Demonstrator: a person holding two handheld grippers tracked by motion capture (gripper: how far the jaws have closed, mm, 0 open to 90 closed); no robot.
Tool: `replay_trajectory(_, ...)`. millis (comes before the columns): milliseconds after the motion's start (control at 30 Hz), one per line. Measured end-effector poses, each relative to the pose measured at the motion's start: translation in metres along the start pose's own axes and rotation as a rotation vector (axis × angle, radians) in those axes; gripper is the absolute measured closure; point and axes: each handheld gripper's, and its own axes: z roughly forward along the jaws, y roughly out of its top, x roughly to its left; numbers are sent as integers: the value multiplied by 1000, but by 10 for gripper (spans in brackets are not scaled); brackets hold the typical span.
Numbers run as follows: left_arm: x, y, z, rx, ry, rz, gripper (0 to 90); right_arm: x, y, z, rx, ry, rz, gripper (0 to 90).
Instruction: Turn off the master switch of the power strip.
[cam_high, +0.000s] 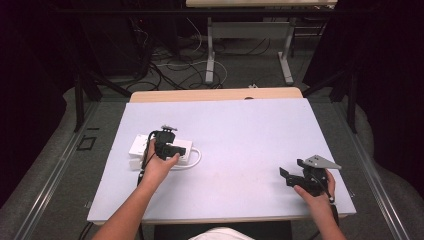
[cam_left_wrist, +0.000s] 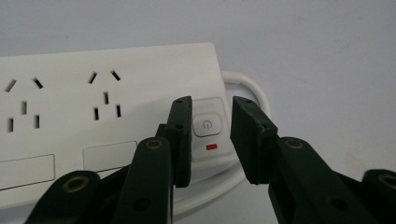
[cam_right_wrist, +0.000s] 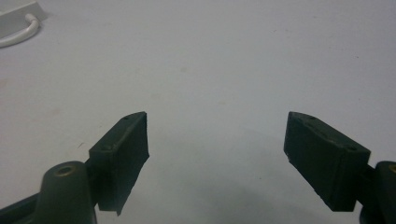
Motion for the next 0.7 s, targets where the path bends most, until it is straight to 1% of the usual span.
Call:
replay_trajectory(33,0,0,-1,-5,5,9,691,0,0,0,2,0,2,214)
replay_trajectory(67,1,-1,-1,-10,-3,11,685,1,0,0,3,6,9,214)
replay_trajectory(100,1,-1,-2,-16,0,14,674,1,0,0,3,6,8,214)
replay_trajectory(167,1,-2,-4,-26,4,29,654,1,0,1,-3,-2,9,214)
replay_trajectory(233,1,-2,-5,-31,-12,25,647,1,0,1,-2,0,12,214)
replay_trajectory(267,0,-2,-7,-29,-12,21,646,1,0,1,-2,0,11,214)
replay_trajectory(300,0,-3,-7,-30,-18,32,645,1,0,0,-2,0,11,214)
replay_trajectory(333,-1,-3,-8,-30,-19,29,638,2,0,0,-2,-2,11,214)
replay_trajectory(367,-1,-3,-9,-33,-20,45,630,1,0,0,-1,-6,2,214)
replay_trajectory(400,-3,-3,-10,-34,-23,49,625,2,0,0,1,-4,10,214)
replay_trajectory(433,-4,-3,-12,-36,-25,55,615,1,0,0,-1,-6,3,214)
replay_trajectory(467,-4,-3,-13,-39,-29,66,609,2,0,0,1,-5,11,215)
replay_trajectory(600,-8,-4,-17,-55,-33,84,590,2,0,-1,1,-3,7,214)
replay_trajectory(667,-8,-4,-19,-55,-36,94,572,2,0,0,1,-4,10,214)
replay_trajectory(700,-8,-4,-19,-59,-43,95,561,2,0,-1,2,-3,6,214)
